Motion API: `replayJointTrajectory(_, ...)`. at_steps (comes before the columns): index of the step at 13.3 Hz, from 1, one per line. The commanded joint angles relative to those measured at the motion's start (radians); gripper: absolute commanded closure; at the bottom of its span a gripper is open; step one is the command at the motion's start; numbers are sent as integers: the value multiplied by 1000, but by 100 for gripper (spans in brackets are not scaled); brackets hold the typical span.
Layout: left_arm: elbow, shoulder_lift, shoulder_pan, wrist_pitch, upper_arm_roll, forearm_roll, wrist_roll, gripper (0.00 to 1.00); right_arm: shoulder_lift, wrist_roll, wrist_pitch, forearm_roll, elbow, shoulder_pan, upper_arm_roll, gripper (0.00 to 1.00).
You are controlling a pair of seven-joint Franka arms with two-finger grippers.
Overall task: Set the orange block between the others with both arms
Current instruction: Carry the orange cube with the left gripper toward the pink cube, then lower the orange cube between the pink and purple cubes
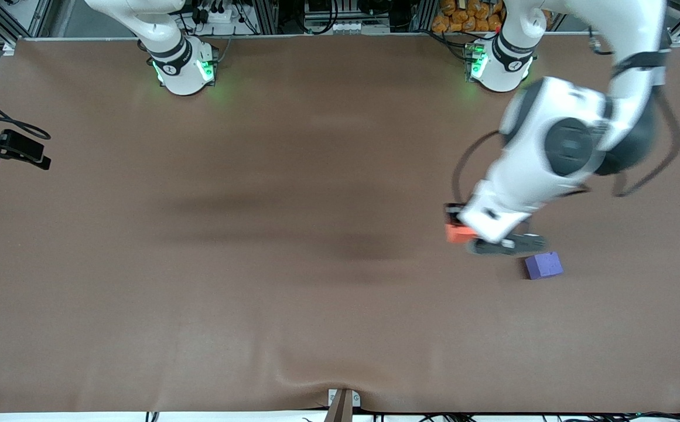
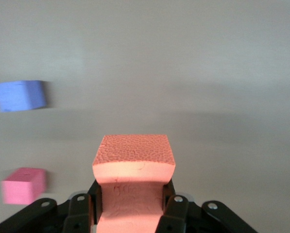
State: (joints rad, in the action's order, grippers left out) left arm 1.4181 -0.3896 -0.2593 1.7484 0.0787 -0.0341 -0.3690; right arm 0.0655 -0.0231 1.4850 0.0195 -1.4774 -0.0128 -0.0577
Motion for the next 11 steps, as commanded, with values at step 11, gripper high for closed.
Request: replayJointTrajectory(11,220,-11,312,101,10,80,358,87,-15,39,-12,13,2,-21,19,0)
